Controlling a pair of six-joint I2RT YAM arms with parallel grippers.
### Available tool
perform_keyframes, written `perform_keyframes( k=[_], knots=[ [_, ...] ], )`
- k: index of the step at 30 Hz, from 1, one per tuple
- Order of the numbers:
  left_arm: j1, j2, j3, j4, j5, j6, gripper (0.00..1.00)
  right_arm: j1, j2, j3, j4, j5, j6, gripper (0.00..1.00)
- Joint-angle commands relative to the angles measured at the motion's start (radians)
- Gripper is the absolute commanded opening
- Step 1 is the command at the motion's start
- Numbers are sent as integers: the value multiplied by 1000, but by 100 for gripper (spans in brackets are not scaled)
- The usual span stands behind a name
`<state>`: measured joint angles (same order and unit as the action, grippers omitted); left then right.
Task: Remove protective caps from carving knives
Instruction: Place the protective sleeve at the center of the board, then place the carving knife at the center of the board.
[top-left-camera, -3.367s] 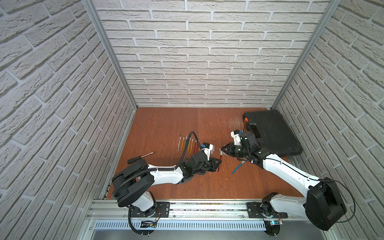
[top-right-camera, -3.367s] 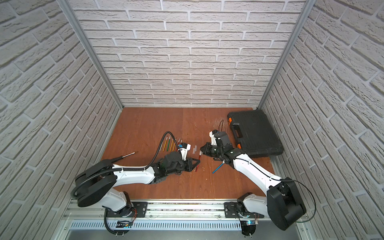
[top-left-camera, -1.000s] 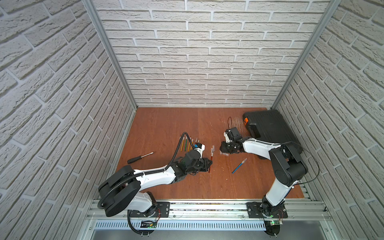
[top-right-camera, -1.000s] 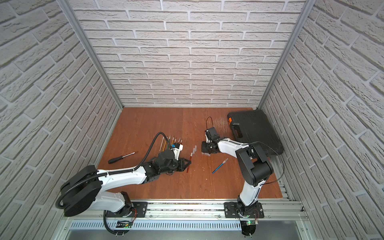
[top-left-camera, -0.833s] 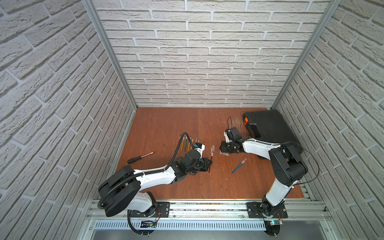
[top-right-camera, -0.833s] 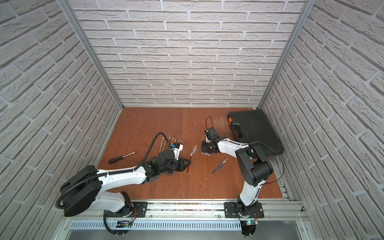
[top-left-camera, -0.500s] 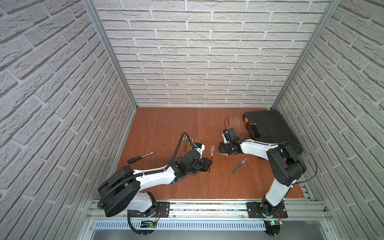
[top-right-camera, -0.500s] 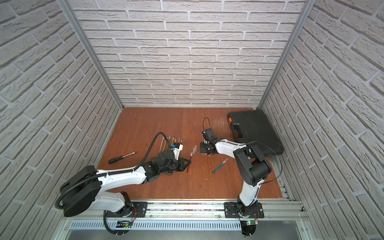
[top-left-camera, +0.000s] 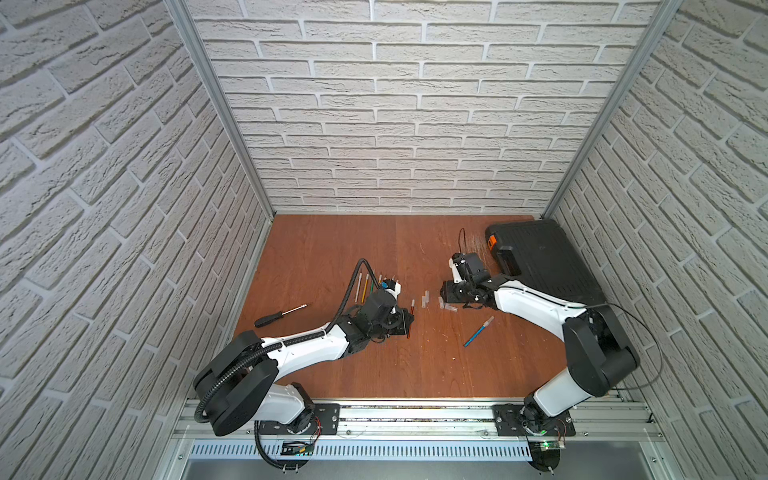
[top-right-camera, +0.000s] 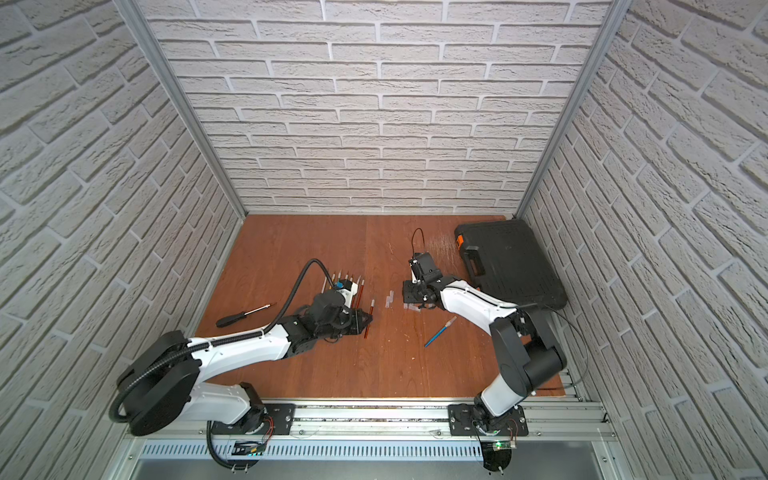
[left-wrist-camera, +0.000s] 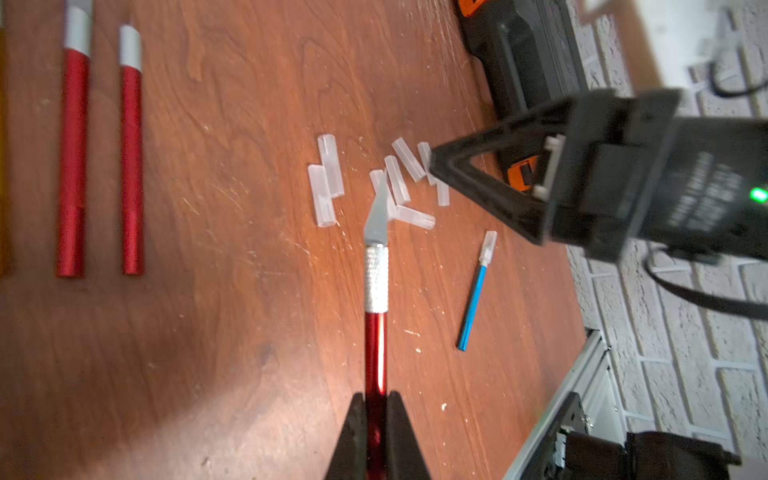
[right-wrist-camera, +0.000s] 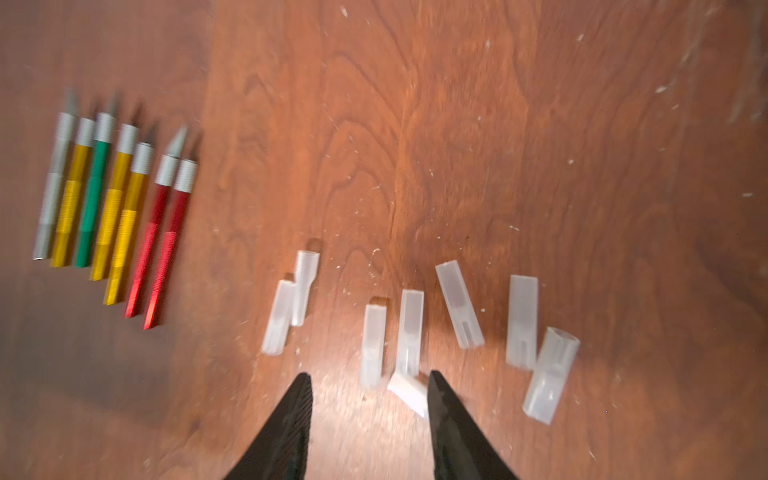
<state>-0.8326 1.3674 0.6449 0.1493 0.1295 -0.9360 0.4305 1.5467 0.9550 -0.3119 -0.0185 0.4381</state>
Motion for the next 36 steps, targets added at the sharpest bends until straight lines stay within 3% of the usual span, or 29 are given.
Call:
perform_keyframes(
  k=[1, 11, 20, 36],
  knots=[
    [28, 41, 79, -105, -39, 90, 0, 10, -97, -45, -67, -12, -15, 47],
    [62, 219, 291, -336, -190, 219, 0, 12, -361, -108, -246, -56, -48, 56],
    [66, 392, 448, -413, -292, 277, 0, 16, -547, -167, -323, -112, -31, 65],
    [79, 576, 576, -442, -364, 301, 2, 18, -621, -247, -316, -116, 19, 72]
  ],
)
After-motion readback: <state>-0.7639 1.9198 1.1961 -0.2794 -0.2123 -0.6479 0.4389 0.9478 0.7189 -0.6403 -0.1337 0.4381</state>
